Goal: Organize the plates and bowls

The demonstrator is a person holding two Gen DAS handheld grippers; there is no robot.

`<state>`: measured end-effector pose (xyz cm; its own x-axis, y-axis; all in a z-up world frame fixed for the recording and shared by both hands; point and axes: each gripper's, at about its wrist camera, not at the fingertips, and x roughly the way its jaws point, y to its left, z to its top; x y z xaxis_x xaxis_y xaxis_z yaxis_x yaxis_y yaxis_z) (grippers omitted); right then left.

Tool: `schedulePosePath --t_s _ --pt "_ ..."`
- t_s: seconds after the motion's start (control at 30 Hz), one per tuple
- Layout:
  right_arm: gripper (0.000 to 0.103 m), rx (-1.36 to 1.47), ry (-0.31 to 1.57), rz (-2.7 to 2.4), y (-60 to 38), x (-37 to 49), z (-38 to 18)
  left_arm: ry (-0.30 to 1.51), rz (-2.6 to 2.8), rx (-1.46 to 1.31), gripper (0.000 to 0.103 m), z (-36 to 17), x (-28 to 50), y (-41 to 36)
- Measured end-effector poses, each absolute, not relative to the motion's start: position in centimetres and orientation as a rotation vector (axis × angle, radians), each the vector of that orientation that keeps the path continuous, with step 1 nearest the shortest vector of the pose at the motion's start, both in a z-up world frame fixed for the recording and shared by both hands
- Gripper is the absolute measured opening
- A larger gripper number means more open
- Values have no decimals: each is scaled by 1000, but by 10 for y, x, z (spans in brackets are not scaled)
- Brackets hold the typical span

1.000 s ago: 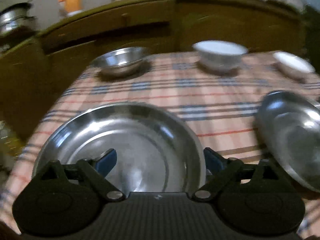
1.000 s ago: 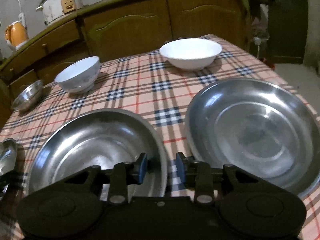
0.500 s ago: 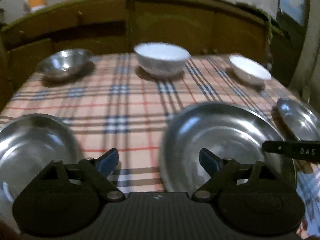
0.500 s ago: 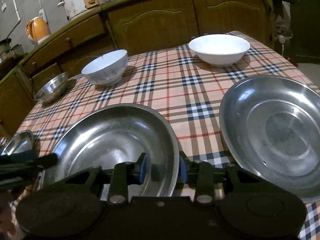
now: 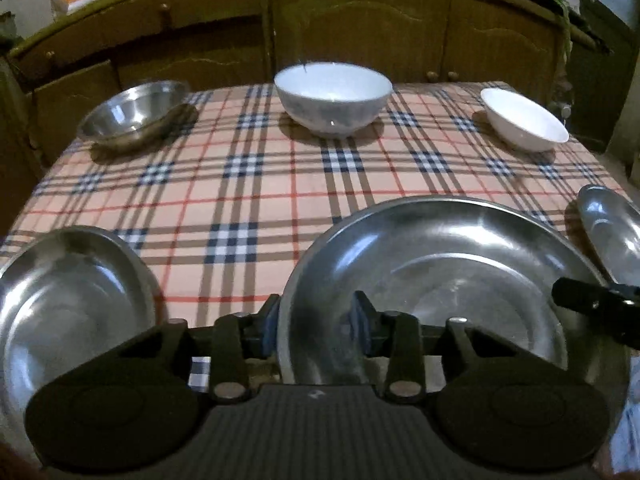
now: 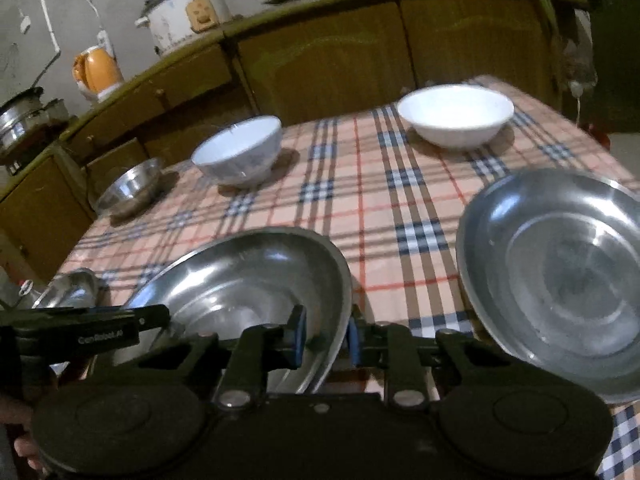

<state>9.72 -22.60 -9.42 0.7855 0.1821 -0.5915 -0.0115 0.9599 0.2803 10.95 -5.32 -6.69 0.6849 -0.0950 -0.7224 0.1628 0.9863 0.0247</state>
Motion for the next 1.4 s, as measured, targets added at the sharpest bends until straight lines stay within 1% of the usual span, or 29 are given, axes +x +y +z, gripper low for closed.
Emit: schedulePosePath --t_s 0.23,0.67,1.0,1.4 --pt "28 252 600 116 -227 71 -61 758 -142 91 33 -33 84 -56" --pt "28 247 488 137 -226 8 -9 685 -128 99 33 14 30 -60" --pt "28 243 450 145 -229 -32 8 652 -129 102 33 32 -4 -64" --pt "28 250 439 147 -235 -59 11 647 -136 96 33 35 -25 -69"
